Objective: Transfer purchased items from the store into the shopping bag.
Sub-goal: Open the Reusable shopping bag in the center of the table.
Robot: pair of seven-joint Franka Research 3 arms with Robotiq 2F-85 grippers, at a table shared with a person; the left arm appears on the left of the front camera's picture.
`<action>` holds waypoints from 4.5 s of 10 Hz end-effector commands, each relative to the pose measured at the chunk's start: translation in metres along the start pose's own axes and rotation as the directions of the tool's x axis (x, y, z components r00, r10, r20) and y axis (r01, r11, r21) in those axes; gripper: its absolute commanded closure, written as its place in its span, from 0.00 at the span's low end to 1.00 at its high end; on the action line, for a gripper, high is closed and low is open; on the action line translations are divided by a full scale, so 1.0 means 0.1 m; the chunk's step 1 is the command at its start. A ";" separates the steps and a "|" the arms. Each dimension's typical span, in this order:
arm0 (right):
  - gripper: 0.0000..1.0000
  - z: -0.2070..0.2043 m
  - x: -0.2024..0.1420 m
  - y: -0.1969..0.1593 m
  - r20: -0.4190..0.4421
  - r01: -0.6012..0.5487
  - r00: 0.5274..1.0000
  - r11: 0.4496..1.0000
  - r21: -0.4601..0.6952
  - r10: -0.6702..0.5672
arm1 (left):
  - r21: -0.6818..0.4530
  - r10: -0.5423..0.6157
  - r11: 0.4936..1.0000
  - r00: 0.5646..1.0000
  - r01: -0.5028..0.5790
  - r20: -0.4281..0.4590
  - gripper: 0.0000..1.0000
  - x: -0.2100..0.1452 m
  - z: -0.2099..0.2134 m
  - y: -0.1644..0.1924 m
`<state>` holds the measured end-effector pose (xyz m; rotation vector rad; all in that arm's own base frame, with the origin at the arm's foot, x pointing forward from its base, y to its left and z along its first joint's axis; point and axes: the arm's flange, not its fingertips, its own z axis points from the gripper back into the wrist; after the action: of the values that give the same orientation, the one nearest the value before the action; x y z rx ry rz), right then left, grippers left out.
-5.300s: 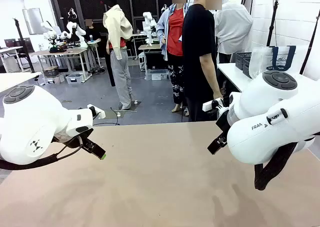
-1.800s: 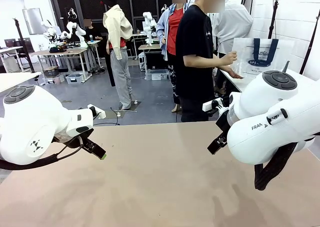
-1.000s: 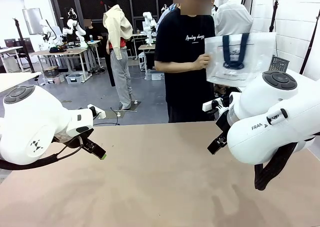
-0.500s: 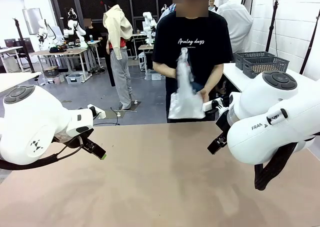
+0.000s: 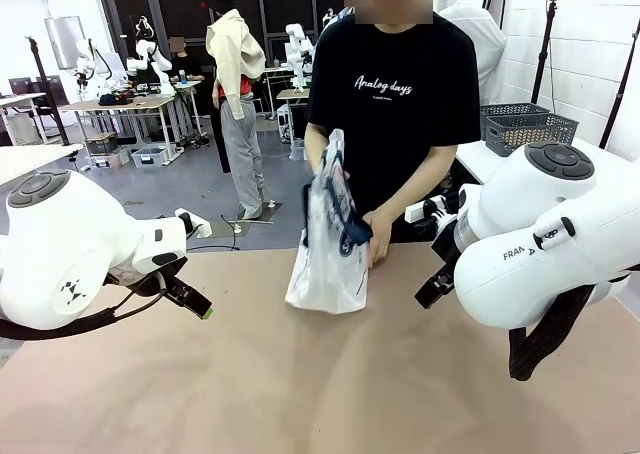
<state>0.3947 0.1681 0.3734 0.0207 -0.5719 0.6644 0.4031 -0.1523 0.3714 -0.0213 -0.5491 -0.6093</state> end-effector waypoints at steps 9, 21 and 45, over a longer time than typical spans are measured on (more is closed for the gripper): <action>0.00 0.20 0.25 0.11 -0.055 -0.013 0.998 0.986 0.164 0.022 | -0.220 -0.046 0.975 0.997 0.032 -0.062 0.00 0.19 0.35 -0.03; 0.00 1.18 1.20 -0.34 -0.018 -0.053 0.998 0.968 0.247 0.059 | -0.160 -0.005 0.987 0.998 0.015 0.064 0.00 0.93 1.16 0.36; 0.00 0.27 3.58 0.33 -0.326 0.359 0.904 0.904 0.230 -0.276 | -0.260 0.349 0.876 0.906 -0.406 -0.238 0.00 2.23 0.78 0.12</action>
<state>0.5800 0.3858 0.5637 0.3046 -0.1920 0.4400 0.5228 -0.2496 0.5482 -0.3203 -0.2706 -0.2807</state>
